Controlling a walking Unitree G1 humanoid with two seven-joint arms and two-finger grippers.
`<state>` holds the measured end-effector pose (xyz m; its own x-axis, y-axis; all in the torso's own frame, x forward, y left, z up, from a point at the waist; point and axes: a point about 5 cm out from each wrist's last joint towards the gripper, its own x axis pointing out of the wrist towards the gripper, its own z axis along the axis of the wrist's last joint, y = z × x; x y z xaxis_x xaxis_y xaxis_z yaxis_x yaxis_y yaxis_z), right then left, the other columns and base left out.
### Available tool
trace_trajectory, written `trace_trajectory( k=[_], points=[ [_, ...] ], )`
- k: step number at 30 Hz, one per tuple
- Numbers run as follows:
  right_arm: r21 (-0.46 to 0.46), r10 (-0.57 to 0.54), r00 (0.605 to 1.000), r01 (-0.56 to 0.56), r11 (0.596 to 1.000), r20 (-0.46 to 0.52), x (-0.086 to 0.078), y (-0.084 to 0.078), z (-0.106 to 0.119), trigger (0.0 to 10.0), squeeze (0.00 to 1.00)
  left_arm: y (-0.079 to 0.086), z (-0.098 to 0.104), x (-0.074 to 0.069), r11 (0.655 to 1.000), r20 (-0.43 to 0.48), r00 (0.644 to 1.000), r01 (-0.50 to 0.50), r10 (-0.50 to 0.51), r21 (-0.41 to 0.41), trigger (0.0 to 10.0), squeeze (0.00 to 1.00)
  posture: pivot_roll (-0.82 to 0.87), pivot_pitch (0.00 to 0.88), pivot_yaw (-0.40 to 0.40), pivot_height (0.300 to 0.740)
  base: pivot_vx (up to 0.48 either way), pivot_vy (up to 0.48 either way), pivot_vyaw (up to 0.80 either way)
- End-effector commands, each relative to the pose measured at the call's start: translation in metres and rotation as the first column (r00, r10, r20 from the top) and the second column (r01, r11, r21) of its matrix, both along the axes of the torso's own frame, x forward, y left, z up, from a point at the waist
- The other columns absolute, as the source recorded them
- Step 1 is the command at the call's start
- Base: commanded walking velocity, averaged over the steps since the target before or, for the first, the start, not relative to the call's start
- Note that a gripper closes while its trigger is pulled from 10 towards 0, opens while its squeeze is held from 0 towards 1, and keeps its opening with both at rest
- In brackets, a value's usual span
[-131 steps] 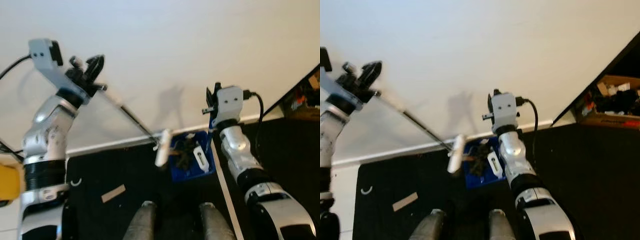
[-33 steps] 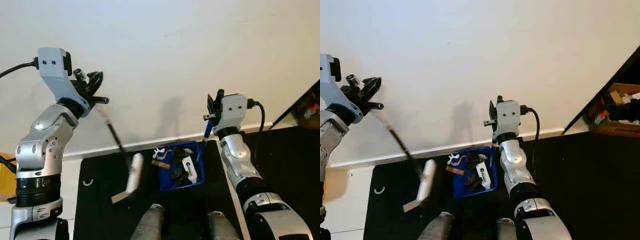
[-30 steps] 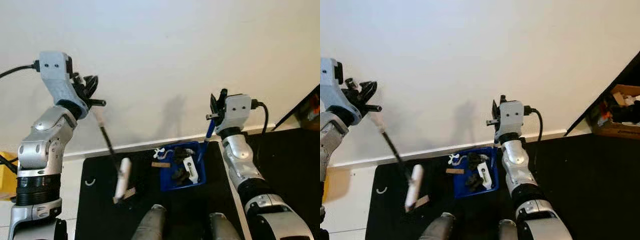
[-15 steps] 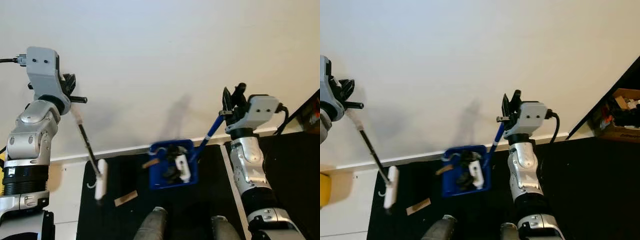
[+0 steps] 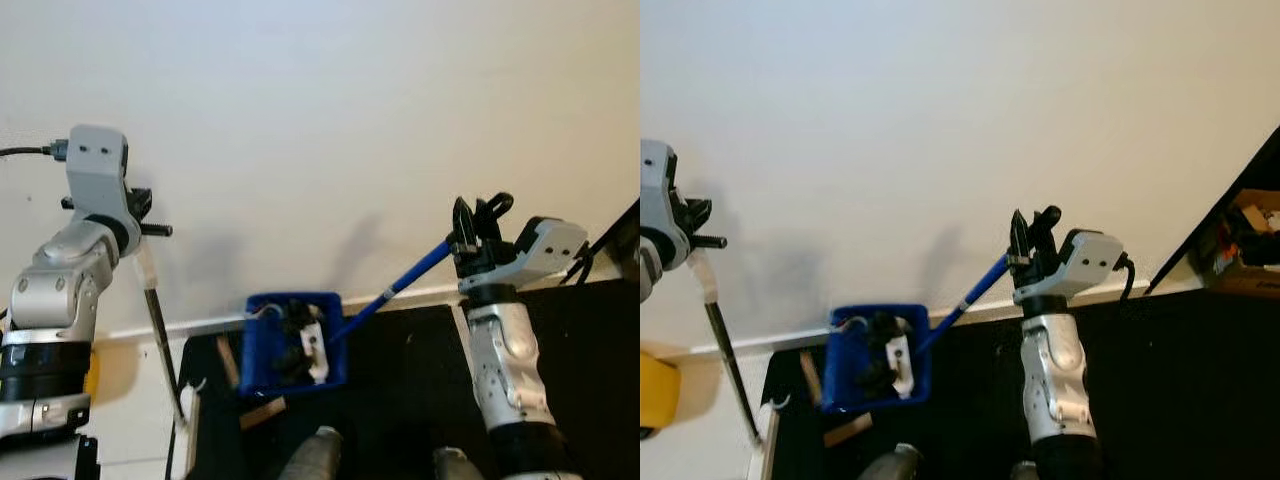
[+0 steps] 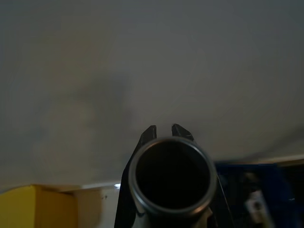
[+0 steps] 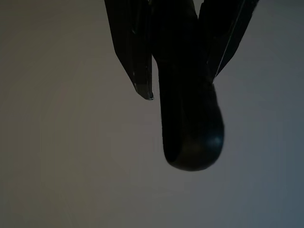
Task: Sweep floor
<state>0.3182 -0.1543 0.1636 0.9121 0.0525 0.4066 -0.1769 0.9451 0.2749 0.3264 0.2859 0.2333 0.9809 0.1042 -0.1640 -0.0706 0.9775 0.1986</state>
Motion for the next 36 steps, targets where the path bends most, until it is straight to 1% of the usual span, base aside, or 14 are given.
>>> trace_trajectory(
  k=[1,3,4,5,6,8,10,12,14,18,21,25,29,36],
  points=[
    [0.05,0.028,1.0,-0.029,0.998,0.008,-0.004,0.005,0.002,10.0,0.0,0.0,-0.004,-0.003,0.998,-0.003,1.0,-0.027,0.027,0.058,10.0,0.0,0.11,0.187,0.156,0.74,0.0,0.0,0.0],
    [0.049,0.013,1.0,-0.012,0.999,-0.018,-0.005,0.004,-0.001,10.0,0.0,-0.001,-0.01,-0.004,0.998,-0.018,0.999,-0.045,0.047,0.054,10.0,0.0,0.11,0.187,0.156,0.74,0.0,0.0,0.0],
    [0.049,0.013,1.0,-0.012,0.999,-0.018,-0.005,0.004,-0.001,10.0,0.0,-0.001,-0.01,-0.004,0.998,-0.018,0.999,-0.045,0.047,0.054,10.0,0.0,0.11,0.187,0.156,0.74,0.0,0.0,0.0],
    [0.067,0.011,0.999,-0.009,0.998,-0.037,-0.008,0.006,-0.006,10.0,0.0,-0.012,-0.012,-0.006,0.999,0.018,1.0,0.0,0.0,0.034,10.0,0.0,0.1,0.179,0.151,0.74,0.0,0.0,0.0],
    [0.067,0.011,0.999,-0.009,0.998,-0.037,-0.008,0.006,-0.006,10.0,0.0,-0.012,-0.012,-0.006,0.999,0.018,1.0,0.0,0.0,0.034,10.0,0.0,0.1,0.179,0.151,0.74,0.0,0.0,0.0],
    [0.072,0.02,0.999,-0.017,0.997,-0.048,-0.01,0.01,-0.009,10.0,0.0,-0.023,-0.014,-0.008,0.998,0.038,0.999,0.035,-0.037,0.056,10.0,0.0,0.1,0.172,0.15,0.74,0.0,0.0,0.0],
    [0.076,0.031,0.998,-0.027,0.997,-0.052,-0.011,0.013,-0.009,10.0,0.0,-0.031,-0.019,-0.01,0.996,0.028,0.998,0.048,-0.05,0.081,10.0,0.0,0.09,0.168,0.151,0.74,0.0,0.0,0.0],
    [0.089,0.036,0.998,-0.031,0.996,-0.051,-0.011,0.015,-0.007,10.0,0.0,-0.037,-0.021,-0.011,0.995,0.031,0.997,0.065,-0.067,0.072,10.0,0.0,0.09,0.167,0.153,0.74,0.0,0.0,0.0],
    [0.097,0.036,0.998,-0.032,0.995,-0.047,-0.011,0.015,-0.004,10.0,0.0,-0.039,-0.02,-0.011,0.995,0.048,0.997,0.062,-0.067,0.081,10.0,0.0,0.09,0.167,0.154,0.74,0.0,0.0,0.0],
    [0.085,0.034,0.998,-0.029,0.996,-0.048,-0.01,0.015,-0.001,10.0,0.0,-0.044,-0.018,-0.011,0.995,0.071,0.995,0.063,-0.069,0.082,10.0,0.0,0.09,0.169,0.158,0.74,0.0,0.0,0.0],
    [0.084,0.032,0.998,-0.028,0.996,-0.055,-0.006,0.017,0.0,10.0,0.0,-0.046,-0.023,-0.011,0.997,0.065,0.997,0.046,-0.05,0.063,10.0,0.0,0.08,0.166,0.151,0.74,0.0,0.0,0.0],
    [0.085,0.032,0.997,-0.027,0.996,-0.063,-0.005,0.017,-0.001,10.0,0.0,-0.047,-0.026,-0.011,0.998,0.063,0.997,0.038,-0.041,0.058,10.0,0.0,0.08,0.165,0.147,0.74,0.0,0.0,0.0],
    [0.09,0.043,0.995,-0.035,0.995,-0.09,-0.002,0.023,-0.003,10.0,0.0,-0.053,-0.033,-0.011,0.999,0.061,0.998,0.021,-0.023,0.037,10.0,0.0,0.08,0.161,0.141,0.74,0.0,0.0,0.0],
    [0.078,0.049,0.994,-0.042,0.996,-0.093,-0.003,0.024,-0.003,10.0,0.0,-0.054,-0.036,-0.011,1.0,0.053,0.999,0.008,-0.009,0.021,10.0,0.0,0.08,0.165,0.14,0.74,0.0,0.0,0.0]
  ],
)
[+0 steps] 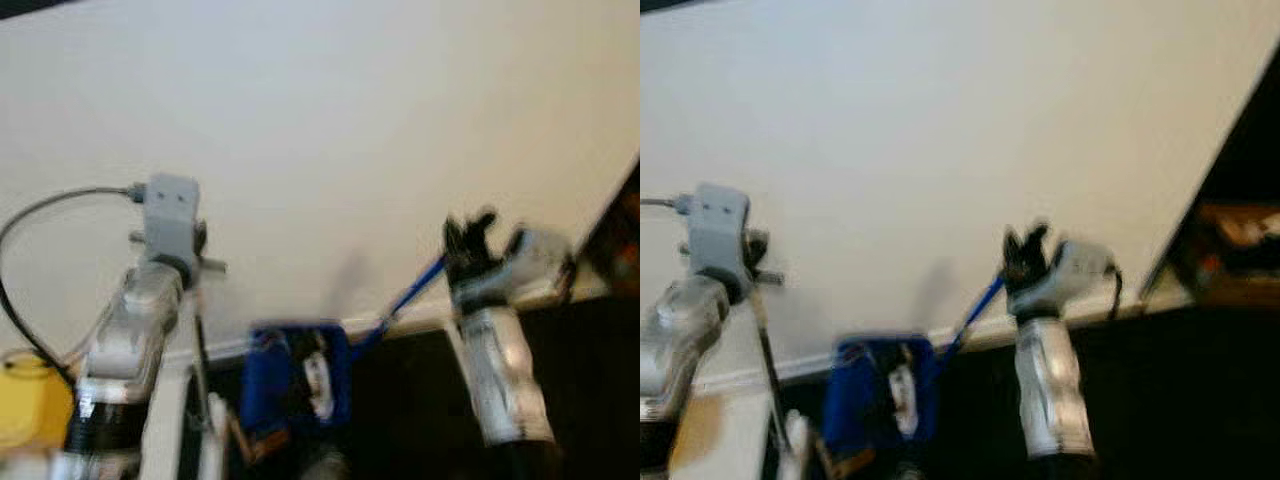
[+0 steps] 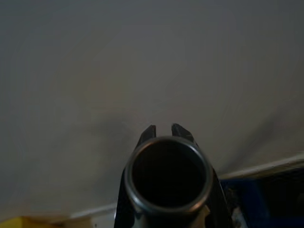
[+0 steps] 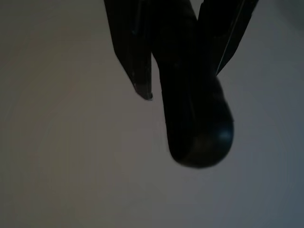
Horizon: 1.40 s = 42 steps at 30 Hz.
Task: Sweep floor
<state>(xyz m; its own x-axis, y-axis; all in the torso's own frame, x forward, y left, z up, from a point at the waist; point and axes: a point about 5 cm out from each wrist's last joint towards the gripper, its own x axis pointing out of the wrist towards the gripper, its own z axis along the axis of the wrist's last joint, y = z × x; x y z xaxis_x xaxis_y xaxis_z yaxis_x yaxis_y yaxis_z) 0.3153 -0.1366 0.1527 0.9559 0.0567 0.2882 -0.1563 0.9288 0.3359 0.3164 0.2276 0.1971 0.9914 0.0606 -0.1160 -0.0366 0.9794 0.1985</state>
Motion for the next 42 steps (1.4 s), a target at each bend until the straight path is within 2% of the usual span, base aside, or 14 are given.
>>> trace_trajectory(
  k=[1,8,14,18,20,22,33,42],
  points=[
    [0.031,0.023,0.999,-0.024,0.999,0.034,0.0,0.007,0.008,10.0,0.0,0.004,0.0,-0.001,0.999,0.006,0.999,-0.041,0.041,0.016,10.0,0.0,0.08,0.165,0.14,0.74,0.0,0.0,0.0],
    [0.015,0.031,0.999,-0.032,0.999,0.025,-0.001,0.007,0.006,10.0,0.0,0.007,-0.001,0.0,0.998,0.005,0.998,-0.065,0.064,0.018,10.0,0.0,0.08,0.172,0.133,0.74,0.0,0.0,0.0],
    [-0.008,0.036,0.999,-0.036,0.999,0.013,0.002,0.008,0.004,10.0,0.0,0.005,0.001,0.003,0.998,0.044,0.997,-0.062,0.062,0.012,10.0,0.0,0.08,0.162,0.121,0.74,0.0,0.0,0.0],
    [-0.011,0.038,0.999,-0.038,0.999,0.009,0.003,0.008,0.003,10.0,0.0,0.002,-0.002,0.005,0.998,0.037,0.997,-0.065,0.065,0.004,10.0,0.0,0.07,0.158,0.114,0.74,0.0,0.0,0.0],
    [-0.016,0.04,0.999,-0.04,0.999,0.007,0.005,0.009,0.003,10.0,0.0,-0.004,-0.002,0.006,0.998,0.06,0.997,-0.046,0.048,-0.042,10.0,0.0,0.07,0.154,0.109,0.74,0.0,0.0,0.0],
    [-0.016,0.04,0.999,-0.04,0.999,0.008,0.005,0.009,0.003,10.0,0.0,-0.004,-0.002,0.006,0.998,0.064,0.997,-0.043,0.047,-0.055,10.0,0.0,0.07,0.154,0.109,0.74,0.0,0.0,0.0],
    [-0.03,0.042,0.999,-0.041,0.999,0.01,0.005,0.01,0.004,10.0,0.0,-0.01,-0.002,0.007,0.999,0.082,0.997,-0.011,0.014,-0.031,10.0,0.0,0.06,0.152,0.101,0.74,0.0,0.0,0.0],
    [-0.041,0.049,0.999,-0.048,0.998,0.003,0.005,0.011,0.002,10.0,0.0,-0.012,-0.003,0.009,0.999,0.088,0.996,-0.015,0.018,-0.041,10.0,0.0,0.06,0.153,0.101,0.74,0.0,-0.431,0.0]
  ],
)
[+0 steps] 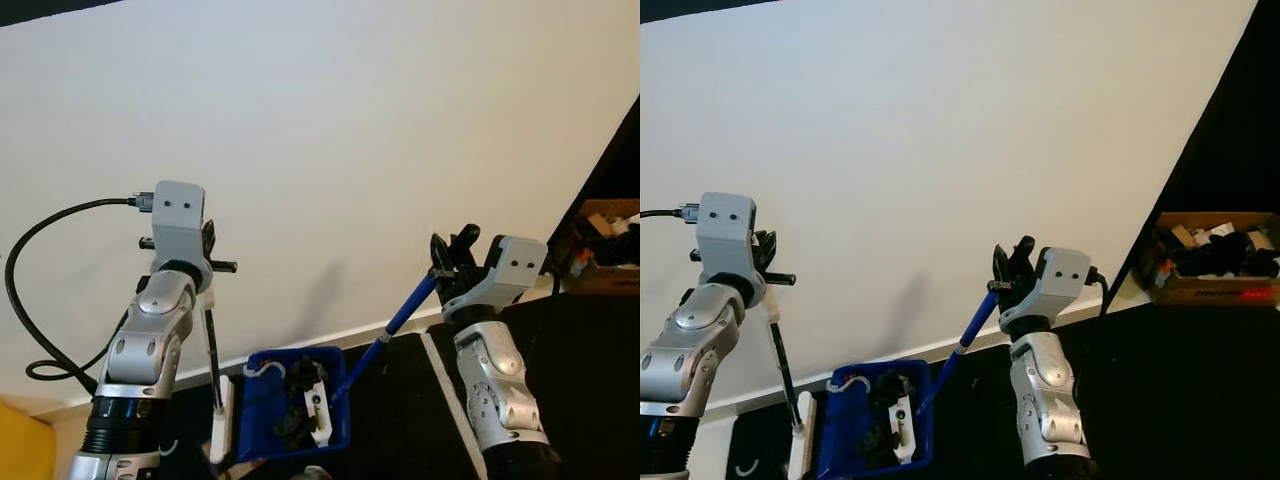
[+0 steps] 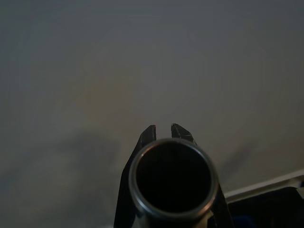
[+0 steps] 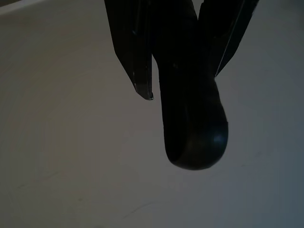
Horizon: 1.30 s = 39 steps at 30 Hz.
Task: Sweep floor
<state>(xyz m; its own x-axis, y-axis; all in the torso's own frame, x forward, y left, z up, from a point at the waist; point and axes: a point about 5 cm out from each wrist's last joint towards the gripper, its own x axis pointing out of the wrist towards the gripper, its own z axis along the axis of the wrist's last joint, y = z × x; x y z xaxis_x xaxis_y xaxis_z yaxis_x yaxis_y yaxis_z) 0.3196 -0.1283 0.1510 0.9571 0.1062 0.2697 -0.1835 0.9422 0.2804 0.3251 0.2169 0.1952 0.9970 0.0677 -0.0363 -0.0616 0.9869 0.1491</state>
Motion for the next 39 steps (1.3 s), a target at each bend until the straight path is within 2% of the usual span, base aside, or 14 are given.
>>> trace_trajectory(
  k=[1,39],
  points=[
    [0.021,0.015,1.0,-0.015,1.0,0.017,0.0004,0.0031,0.0039,10.0,0.0,-0.0016,-0.0012,0.0003,1.0,0.005,1.0,-0.006,0.006,0.005,10.0,0.0,0.06,0.153,0.101,0.74,0.0,-0.431,0.0],
    [0.018,0.031,1.0,-0.031,0.999,0.005,-0.0013,0.0067,0.0012,10.0,0.0,0.0021,0.0,0.0035,1.0,0.005,1.0,-0.028,0.028,0.002,10.0,0.0,0.06,0.169,0.098,0.74,0.246,-0.336,0.0]
  ],
)
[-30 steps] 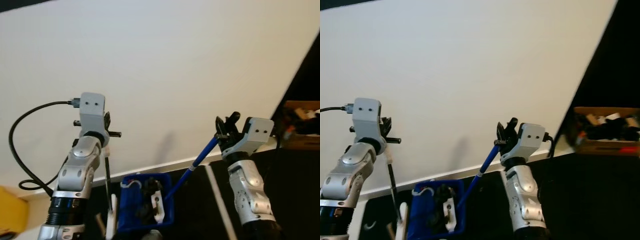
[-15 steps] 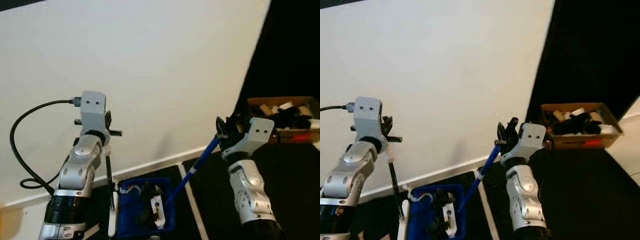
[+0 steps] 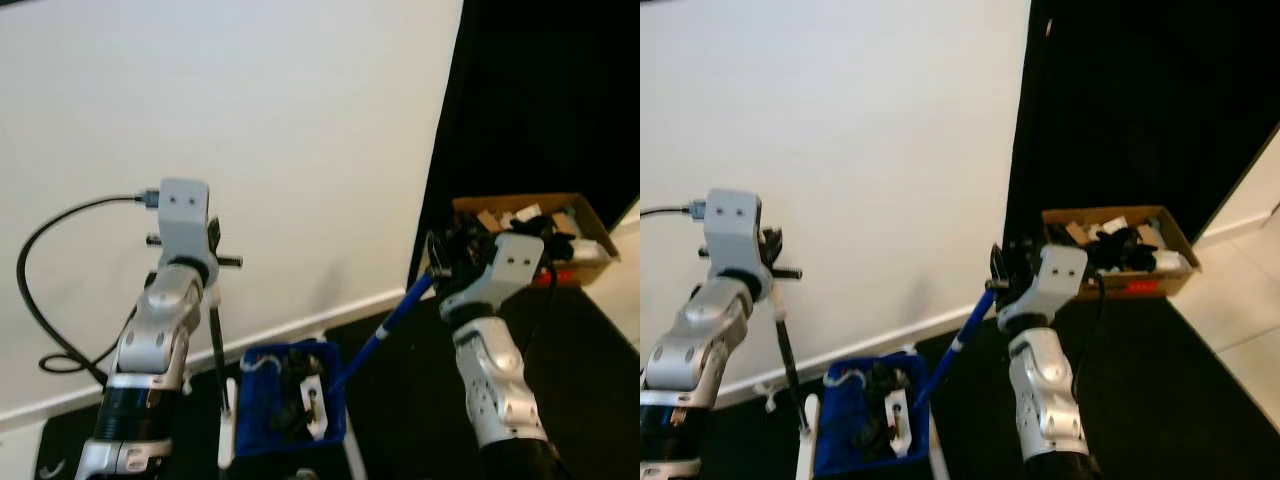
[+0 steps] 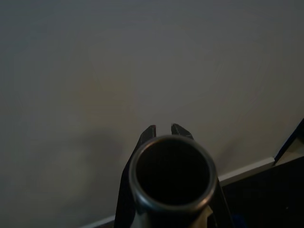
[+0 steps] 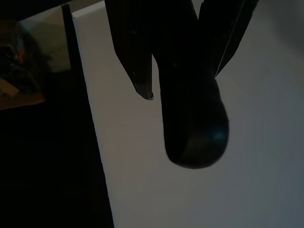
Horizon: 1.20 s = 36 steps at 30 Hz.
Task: Sweep floor
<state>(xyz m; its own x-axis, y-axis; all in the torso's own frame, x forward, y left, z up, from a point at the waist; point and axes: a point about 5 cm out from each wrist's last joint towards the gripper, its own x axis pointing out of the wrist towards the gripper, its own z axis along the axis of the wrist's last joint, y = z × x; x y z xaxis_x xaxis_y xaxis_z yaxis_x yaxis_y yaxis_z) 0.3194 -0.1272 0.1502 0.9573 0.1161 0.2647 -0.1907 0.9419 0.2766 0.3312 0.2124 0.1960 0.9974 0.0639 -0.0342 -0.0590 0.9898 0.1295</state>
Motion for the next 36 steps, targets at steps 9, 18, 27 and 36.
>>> trace_trajectory(
  k=[9,18,27,36],
  points=[
    [0.021,0.027,1.0,-0.027,0.999,0.009,-0.001,0.0062,0.0019,10.0,0.0,0.0061,-0.0012,-0.0029,0.999,0.002,1.0,-0.031,0.031,0.021,10.0,0.0,0.06,0.166,0.094,0.74,0.263,-0.282,0.0],
    [0.016,0.033,0.999,-0.033,0.999,0.008,-0.0011,0.0069,0.0017,10.0,0.0,0.0051,-0.0008,-0.0027,0.999,0.005,1.0,-0.027,0.027,0.018,10.0,0.0,0.05,0.16,0.091,0.74,0.262,-0.267,0.0],
    [0.012,0.037,0.999,-0.037,0.999,0.009,-0.001,0.0064,0.0016,10.0,0.0,0.0035,-0.0009,-0.0019,1.0,0.007,1.0,-0.022,0.022,0.016,10.0,0.0,0.05,0.156,0.089,0.74,0.262,-0.257,0.0],
    [0.012,0.04,0.999,-0.04,0.999,0.006,-0.0011,0.0067,0.0011,10.0,0.0,0.0033,-0.0007,-0.0017,1.0,0.008,1.0,-0.023,0.023,0.015,10.0,0.0,0.05,0.157,0.088,0.74,0.262,-0.254,0.0]
  ],
)
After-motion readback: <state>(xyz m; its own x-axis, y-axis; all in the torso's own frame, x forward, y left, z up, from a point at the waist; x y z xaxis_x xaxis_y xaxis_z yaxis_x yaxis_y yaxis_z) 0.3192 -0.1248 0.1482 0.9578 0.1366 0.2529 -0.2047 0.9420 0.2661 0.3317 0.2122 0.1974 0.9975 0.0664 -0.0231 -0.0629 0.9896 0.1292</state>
